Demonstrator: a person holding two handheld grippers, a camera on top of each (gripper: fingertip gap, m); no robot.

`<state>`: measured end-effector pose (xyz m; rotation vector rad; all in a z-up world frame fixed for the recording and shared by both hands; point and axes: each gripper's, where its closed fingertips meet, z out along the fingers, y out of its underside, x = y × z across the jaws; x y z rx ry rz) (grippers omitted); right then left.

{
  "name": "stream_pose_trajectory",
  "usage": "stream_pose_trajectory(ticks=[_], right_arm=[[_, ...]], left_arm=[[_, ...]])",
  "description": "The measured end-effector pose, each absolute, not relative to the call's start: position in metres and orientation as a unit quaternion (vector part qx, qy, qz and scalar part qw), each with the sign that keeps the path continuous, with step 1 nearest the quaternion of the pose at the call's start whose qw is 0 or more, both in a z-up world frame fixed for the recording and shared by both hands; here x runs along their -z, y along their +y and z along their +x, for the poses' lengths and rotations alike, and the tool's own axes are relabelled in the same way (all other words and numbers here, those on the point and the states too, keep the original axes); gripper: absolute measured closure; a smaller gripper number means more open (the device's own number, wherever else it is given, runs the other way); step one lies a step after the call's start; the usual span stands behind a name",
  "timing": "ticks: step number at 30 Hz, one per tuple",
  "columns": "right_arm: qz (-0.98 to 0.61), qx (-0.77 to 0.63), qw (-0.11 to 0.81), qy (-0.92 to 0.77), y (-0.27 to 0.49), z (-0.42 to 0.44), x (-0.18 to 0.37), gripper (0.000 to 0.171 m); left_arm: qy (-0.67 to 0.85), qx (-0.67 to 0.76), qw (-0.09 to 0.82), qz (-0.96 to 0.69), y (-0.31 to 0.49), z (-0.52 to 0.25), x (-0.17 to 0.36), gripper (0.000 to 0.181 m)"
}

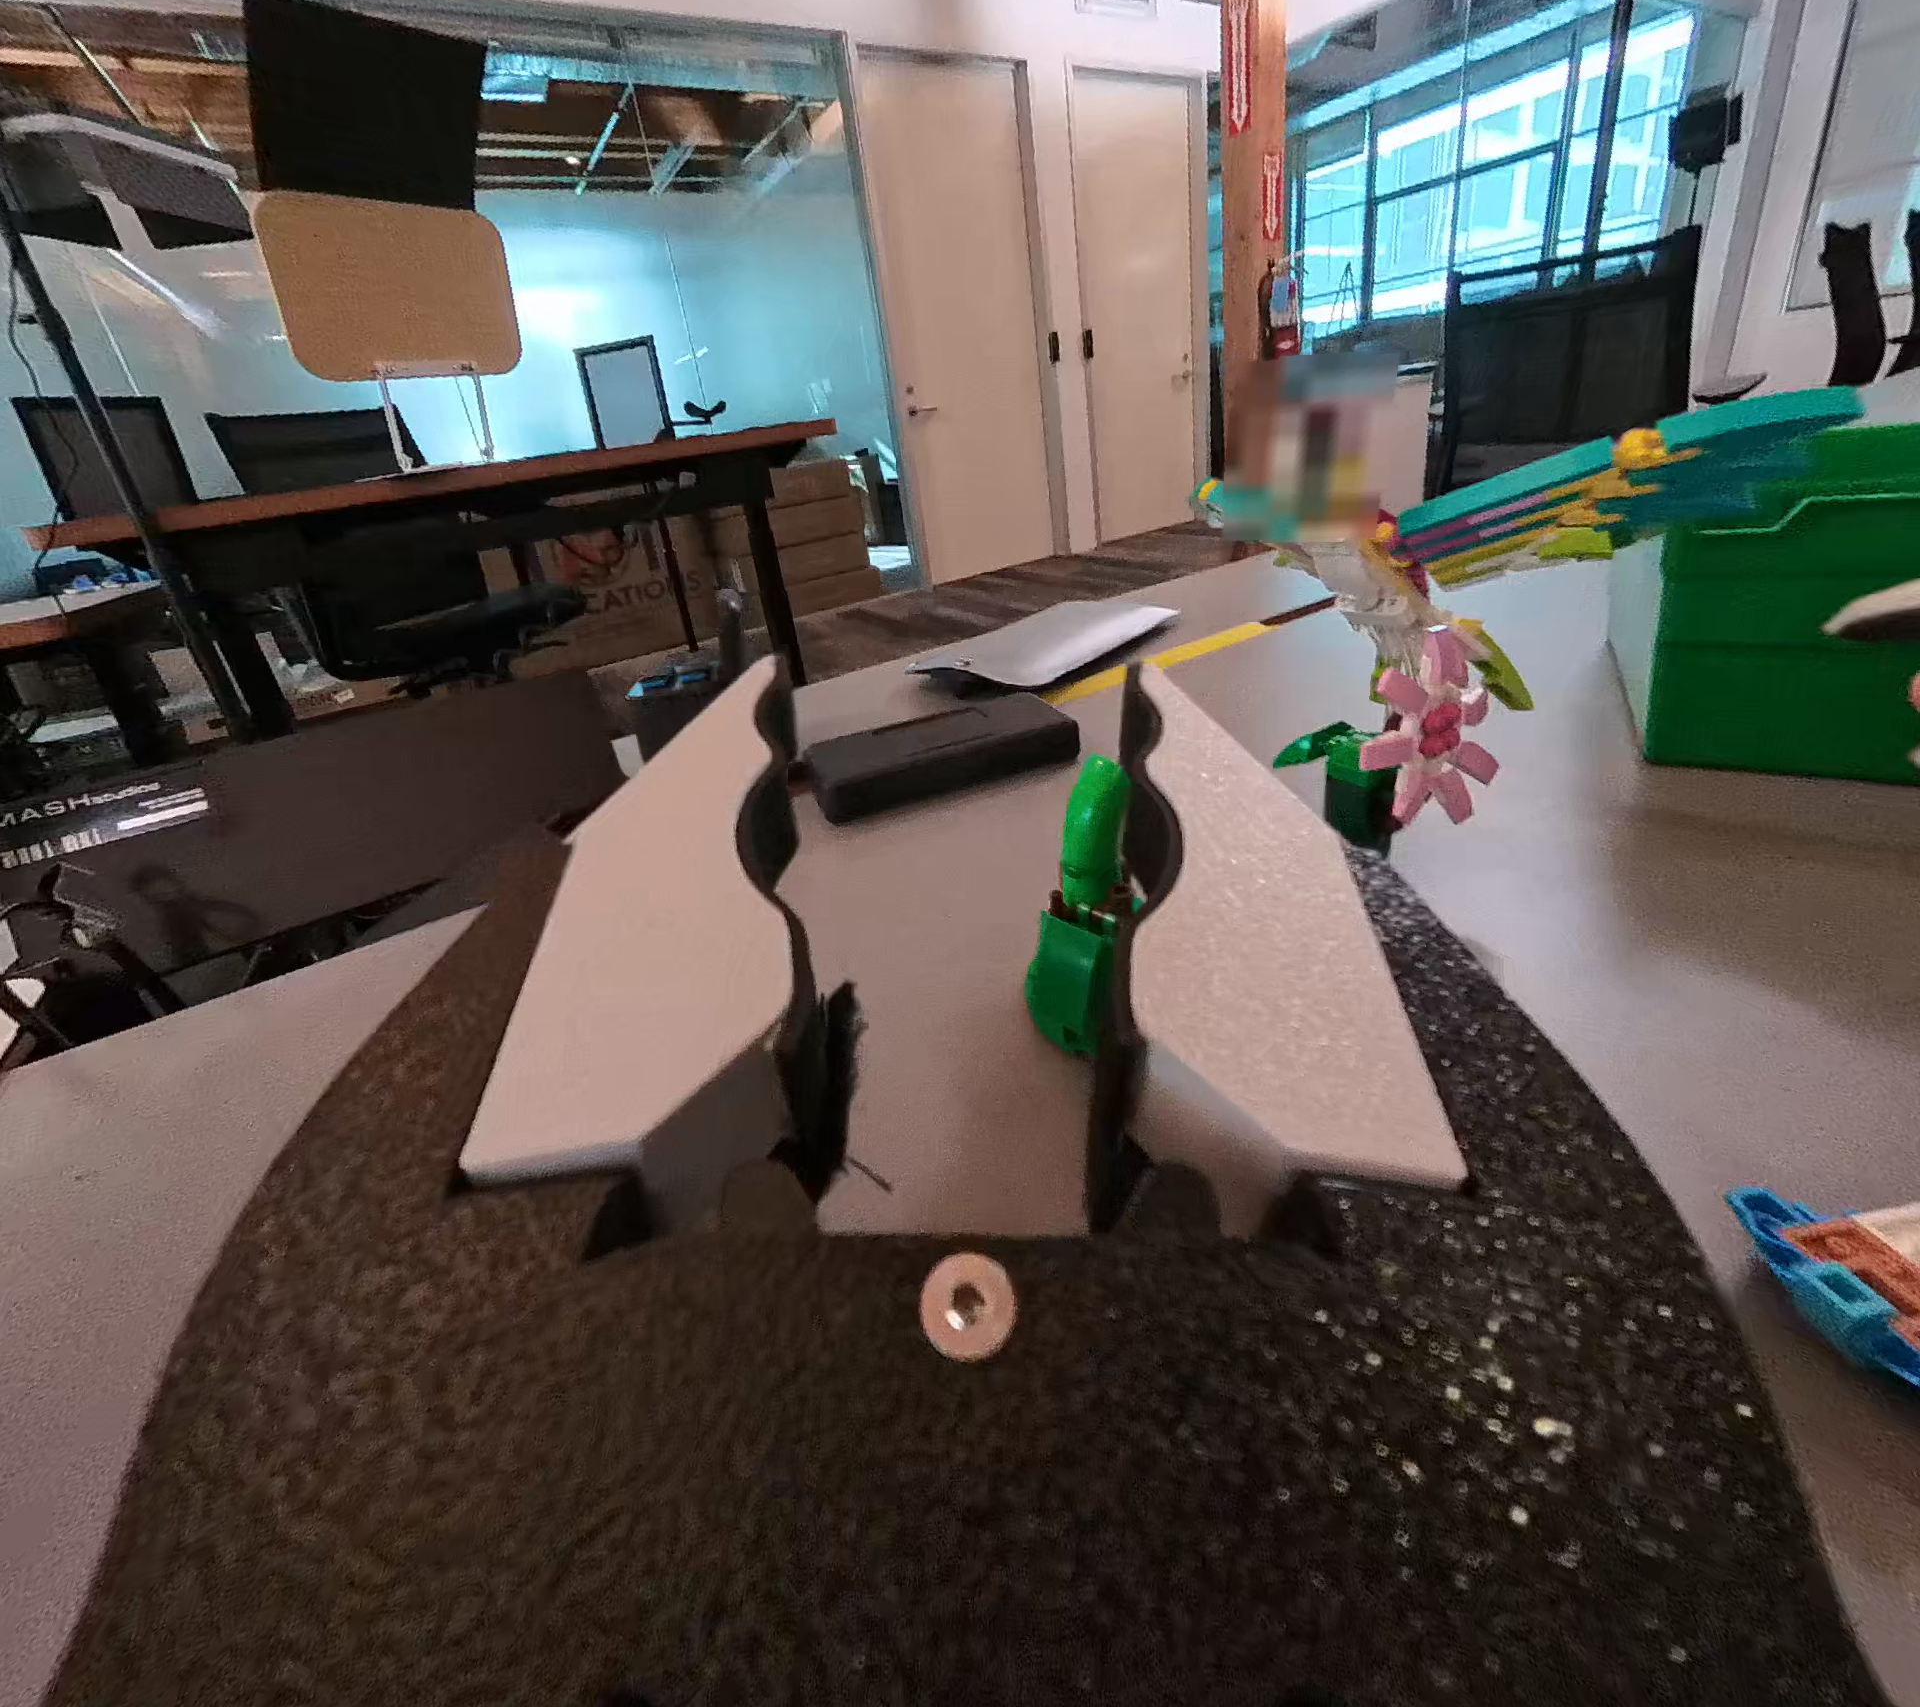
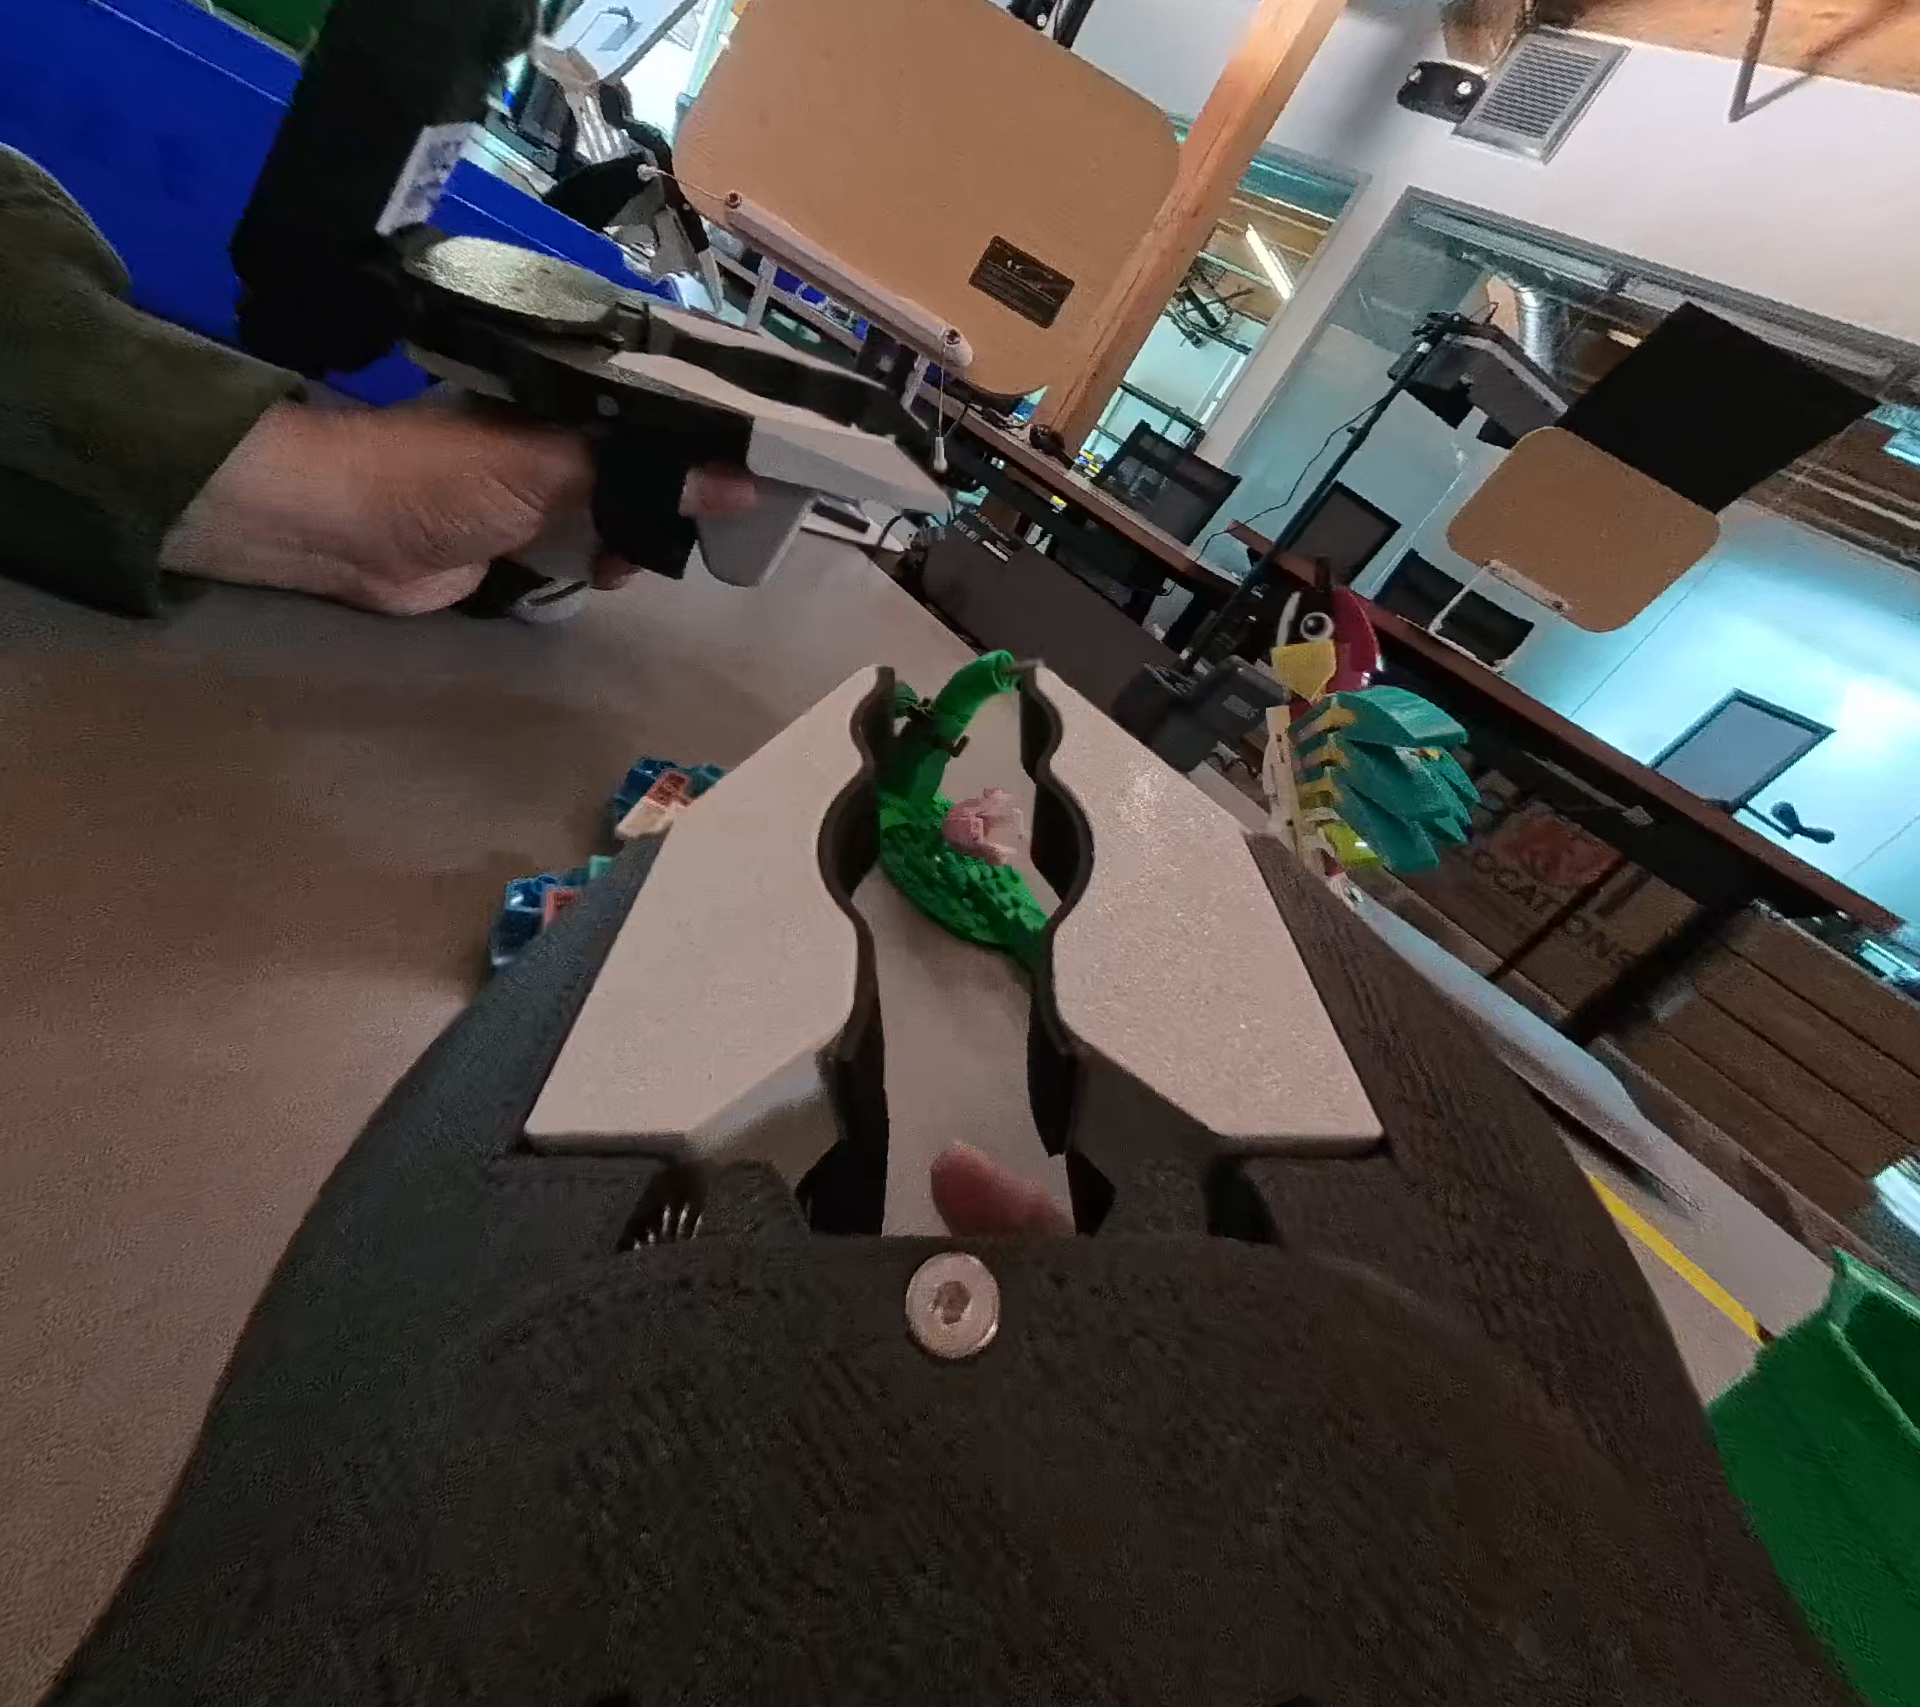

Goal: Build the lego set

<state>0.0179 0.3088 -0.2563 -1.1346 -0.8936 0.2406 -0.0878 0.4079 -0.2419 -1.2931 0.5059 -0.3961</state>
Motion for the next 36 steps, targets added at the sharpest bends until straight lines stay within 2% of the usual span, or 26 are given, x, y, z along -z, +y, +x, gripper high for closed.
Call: stream_pose_trajectory(ticks=[2,3,4,5,17,36], right_arm=[[-0.526,-0.094,0.737,-0.414,0.312,0.019,0.261,0.152],[-0.525,-0.086,0.734,-0.421,0.312,0.017,0.263,0.152],[-0.522,-0.079,0.732,-0.430,0.310,0.015,0.265,0.153],[-0.517,-0.075,0.731,-0.439,0.308,0.014,0.266,0.153],[-0.507,-0.100,0.730,-0.447,0.301,0.011,0.266,0.160],[-0.506,-0.114,0.738,-0.431,0.301,0.015,0.261,0.151]], left_arm=[[0.235,0.182,0.745,-0.598,0.400,-0.088,0.245,0.136],[0.236,0.178,0.748,-0.595,0.397,-0.089,0.244,0.153],[0.242,0.172,0.752,-0.589,0.395,-0.089,0.244,0.178],[0.256,0.167,0.750,-0.587,0.394,-0.086,0.246,0.181],[0.384,0.098,0.722,-0.567,0.382,-0.052,0.267,0.181],[0.356,0.121,0.740,-0.558,0.381,-0.058,0.257,0.181]])
